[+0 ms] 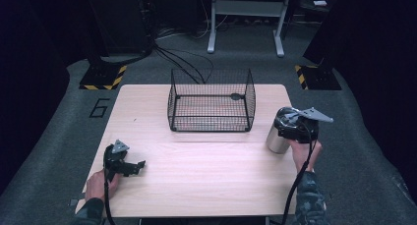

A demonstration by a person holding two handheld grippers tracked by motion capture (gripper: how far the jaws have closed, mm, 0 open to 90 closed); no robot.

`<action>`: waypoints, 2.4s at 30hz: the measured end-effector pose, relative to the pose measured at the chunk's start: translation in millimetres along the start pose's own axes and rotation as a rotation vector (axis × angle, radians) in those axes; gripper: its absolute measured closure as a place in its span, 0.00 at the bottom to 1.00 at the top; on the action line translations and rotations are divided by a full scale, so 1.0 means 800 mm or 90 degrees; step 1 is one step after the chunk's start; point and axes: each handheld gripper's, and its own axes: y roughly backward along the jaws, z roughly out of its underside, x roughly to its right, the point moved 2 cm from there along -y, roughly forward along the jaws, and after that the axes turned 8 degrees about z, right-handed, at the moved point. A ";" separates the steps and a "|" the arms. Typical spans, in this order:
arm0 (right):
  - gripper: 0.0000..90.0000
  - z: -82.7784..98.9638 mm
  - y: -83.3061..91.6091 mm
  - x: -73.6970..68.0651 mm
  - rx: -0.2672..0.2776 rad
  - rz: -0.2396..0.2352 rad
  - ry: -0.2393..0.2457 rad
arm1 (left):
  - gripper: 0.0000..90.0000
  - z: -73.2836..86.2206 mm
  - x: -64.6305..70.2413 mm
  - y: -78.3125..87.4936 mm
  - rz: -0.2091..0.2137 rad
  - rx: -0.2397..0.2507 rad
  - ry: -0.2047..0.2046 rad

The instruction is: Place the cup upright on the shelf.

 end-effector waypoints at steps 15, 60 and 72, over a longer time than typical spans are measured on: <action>0.04 -0.018 0.010 -0.022 -0.004 -0.040 0.020 | 0.00 0.000 0.000 0.000 0.000 0.000 0.000; 0.04 -0.060 0.017 -0.115 -0.003 -0.171 0.077 | 0.00 0.000 0.000 0.000 0.000 0.000 0.001; 0.04 -0.075 0.013 -0.137 -0.006 -0.196 0.090 | 0.00 0.000 0.000 0.000 0.000 0.000 0.000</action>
